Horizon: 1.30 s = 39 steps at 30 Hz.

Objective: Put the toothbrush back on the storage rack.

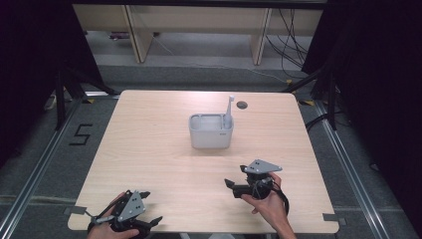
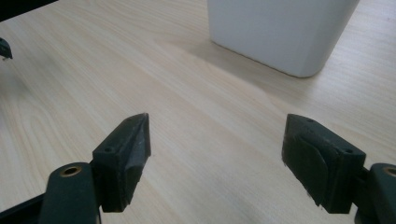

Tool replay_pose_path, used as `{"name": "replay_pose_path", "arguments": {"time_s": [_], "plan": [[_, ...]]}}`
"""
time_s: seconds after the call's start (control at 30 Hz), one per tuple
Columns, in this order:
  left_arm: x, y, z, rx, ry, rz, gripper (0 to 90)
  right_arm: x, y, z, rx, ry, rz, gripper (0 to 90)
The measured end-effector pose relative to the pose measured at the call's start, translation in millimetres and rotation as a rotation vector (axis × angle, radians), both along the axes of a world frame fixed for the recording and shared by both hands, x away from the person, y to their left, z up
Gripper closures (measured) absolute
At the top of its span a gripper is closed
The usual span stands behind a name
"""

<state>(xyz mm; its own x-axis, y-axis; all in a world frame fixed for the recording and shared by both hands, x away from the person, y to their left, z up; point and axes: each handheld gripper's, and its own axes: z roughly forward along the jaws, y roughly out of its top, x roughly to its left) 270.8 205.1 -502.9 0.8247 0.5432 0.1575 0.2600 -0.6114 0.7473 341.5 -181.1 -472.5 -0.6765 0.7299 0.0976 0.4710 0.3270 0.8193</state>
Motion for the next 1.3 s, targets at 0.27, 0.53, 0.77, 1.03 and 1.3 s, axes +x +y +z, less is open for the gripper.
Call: {"name": "replay_pose_path", "arguments": {"time_s": [0.27,0.53,0.77,1.03,1.3], "plan": [[-0.7,-0.3,0.5,0.005,0.0,0.001,14.8,-10.7,-6.1,-3.9,-0.03,0.015,0.007,23.8],[-0.5,-0.7,-0.6,0.006,-0.007,0.007,14.8,-20.6,-12.6,-6.0,-0.034,0.01,0.016,22.8],[-0.7,-0.9,-0.6,0.009,-0.009,0.009,14.8,-29.4,-17.8,-9.2,-0.028,0.026,0.011,19.5],[-0.8,-1.0,-0.8,0.012,-0.004,0.006,14.8,-40.1,-20.5,-13.3,-0.053,0.072,0.01,16.8],[-1.4,-2.1,-2.0,-0.009,0.005,0.011,14.8,-44.2,-22.6,-17.0,-0.078,0.059,0.039,16.5]]}}
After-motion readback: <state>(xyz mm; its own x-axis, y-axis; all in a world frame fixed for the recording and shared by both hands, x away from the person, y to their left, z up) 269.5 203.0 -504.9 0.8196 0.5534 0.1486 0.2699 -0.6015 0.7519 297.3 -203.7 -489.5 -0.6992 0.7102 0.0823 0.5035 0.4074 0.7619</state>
